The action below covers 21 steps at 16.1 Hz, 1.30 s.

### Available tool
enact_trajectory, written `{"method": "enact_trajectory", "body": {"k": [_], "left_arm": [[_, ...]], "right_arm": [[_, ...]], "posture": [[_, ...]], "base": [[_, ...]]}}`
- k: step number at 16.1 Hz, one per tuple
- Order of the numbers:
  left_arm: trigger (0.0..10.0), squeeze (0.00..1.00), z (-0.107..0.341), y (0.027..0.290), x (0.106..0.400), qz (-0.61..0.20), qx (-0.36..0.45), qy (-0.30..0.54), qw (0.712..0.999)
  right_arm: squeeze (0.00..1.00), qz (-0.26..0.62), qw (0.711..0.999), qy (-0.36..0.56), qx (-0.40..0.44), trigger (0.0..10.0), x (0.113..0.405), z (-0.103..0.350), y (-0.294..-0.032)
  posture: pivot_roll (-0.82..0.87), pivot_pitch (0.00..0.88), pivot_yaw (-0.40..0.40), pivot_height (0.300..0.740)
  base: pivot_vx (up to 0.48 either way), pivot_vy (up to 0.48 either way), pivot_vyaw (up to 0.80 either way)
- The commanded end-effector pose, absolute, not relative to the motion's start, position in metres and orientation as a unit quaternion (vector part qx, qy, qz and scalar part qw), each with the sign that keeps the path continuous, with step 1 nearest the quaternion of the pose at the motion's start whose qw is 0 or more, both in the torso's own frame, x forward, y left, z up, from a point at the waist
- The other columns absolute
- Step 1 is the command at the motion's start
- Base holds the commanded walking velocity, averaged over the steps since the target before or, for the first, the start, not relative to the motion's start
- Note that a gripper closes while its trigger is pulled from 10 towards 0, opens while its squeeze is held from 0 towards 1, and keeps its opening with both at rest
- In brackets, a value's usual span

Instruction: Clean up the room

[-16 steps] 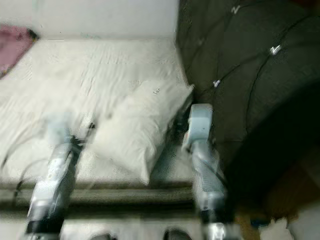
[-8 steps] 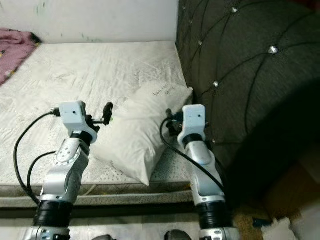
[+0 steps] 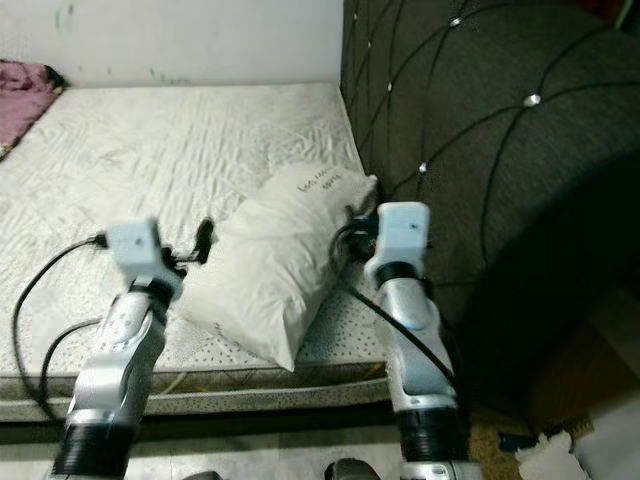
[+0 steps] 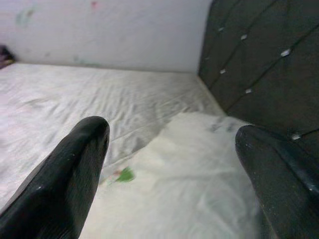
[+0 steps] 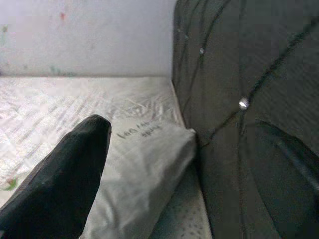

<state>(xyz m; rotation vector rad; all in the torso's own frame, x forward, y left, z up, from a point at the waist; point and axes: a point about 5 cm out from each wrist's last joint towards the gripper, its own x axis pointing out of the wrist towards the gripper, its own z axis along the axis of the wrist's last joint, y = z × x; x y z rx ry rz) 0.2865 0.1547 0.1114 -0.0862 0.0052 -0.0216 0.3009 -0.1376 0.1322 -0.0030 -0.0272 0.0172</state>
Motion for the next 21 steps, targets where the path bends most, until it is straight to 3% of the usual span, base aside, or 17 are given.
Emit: {"method": "enact_trajectory", "body": {"k": [1,12,21], "left_arm": [[10.0,0.0,0.113,0.161,0.283,0.003,-0.038,-0.002,0.999],[10.0,0.0,0.115,0.156,0.283,-0.023,-0.047,-0.008,0.999],[10.0,0.0,0.112,0.15,0.282,-0.029,-0.065,-0.003,0.997]], "right_arm": [[0.0,0.003,1.0,-0.004,0.001,10.0,0.297,0.128,-0.138],[0.0,-0.007,1.0,0.017,-0.002,10.0,0.293,0.119,-0.144],[0.0,0.002,1.0,0.018,-0.013,10.0,0.295,0.12,-0.142]], "posture": [[-0.02,0.0,0.032,0.74],[-0.02,0.0,0.028,0.74],[-0.02,0.0,0.014,0.74]], "base": [[0.0,0.0,0.0],[0.0,0.0,-0.07],[0.245,0.0,0.0]]}}
